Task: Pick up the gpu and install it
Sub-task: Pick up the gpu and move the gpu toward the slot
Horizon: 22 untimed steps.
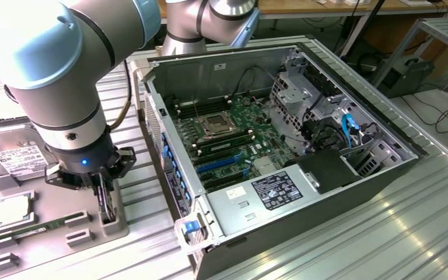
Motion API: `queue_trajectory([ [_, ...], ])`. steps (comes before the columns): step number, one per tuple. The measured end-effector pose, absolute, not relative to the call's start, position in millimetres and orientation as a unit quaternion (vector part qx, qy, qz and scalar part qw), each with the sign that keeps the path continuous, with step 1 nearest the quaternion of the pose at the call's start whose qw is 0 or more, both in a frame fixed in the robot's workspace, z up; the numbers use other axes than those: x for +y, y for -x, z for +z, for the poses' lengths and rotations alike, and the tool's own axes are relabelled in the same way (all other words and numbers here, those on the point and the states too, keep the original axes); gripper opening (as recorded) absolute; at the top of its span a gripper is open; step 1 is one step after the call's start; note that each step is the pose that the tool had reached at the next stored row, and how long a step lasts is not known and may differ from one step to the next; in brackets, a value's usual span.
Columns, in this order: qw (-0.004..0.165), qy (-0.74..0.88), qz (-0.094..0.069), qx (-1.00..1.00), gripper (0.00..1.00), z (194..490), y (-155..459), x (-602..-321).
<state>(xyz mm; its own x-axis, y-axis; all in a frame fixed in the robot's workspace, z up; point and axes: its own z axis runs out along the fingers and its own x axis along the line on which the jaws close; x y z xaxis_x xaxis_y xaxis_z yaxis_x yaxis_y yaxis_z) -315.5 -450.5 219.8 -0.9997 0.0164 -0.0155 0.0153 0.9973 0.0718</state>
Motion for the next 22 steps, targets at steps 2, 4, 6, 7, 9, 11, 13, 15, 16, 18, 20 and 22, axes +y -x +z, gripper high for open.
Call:
queue_trajectory([
  [2, 0.008, -0.008, 0.036, 0.999, 0.27, 220, 316, -451],
  [4, 0.008, -0.008, 0.036, 0.999, 0.27, 220, 316, -451],
  [6, 0.008, -0.008, 0.036, 0.999, 0.27, 220, 316, -451],
  [7, 0.008, -0.008, 0.036, 0.999, 0.27, 220, 316, -451],
  [9, 0.008, -0.008, 0.036, 0.999, 0.27, 221, 316, -451],
  [11, 0.008, -0.008, 0.036, 0.999, 0.27, 223, 316, -451],
  [13, 0.008, -0.008, 0.036, 0.999, 0.27, 227, 316, -451],
  [15, 0.008, -0.008, 0.036, 0.999, 0.27, 231, 316, -451],
  [16, 0.008, -0.008, 0.036, 0.999, 0.27, 233, 316, -451],
  [18, 0.008, -0.008, 0.036, 0.999, 0.27, 235, 316, -451],
  [20, 0.008, -0.008, 0.036, 0.999, 0.27, 237, 316, -451],
  [22, 0.008, -0.008, 0.036, 0.999, 0.27, 239, 316, -451],
])
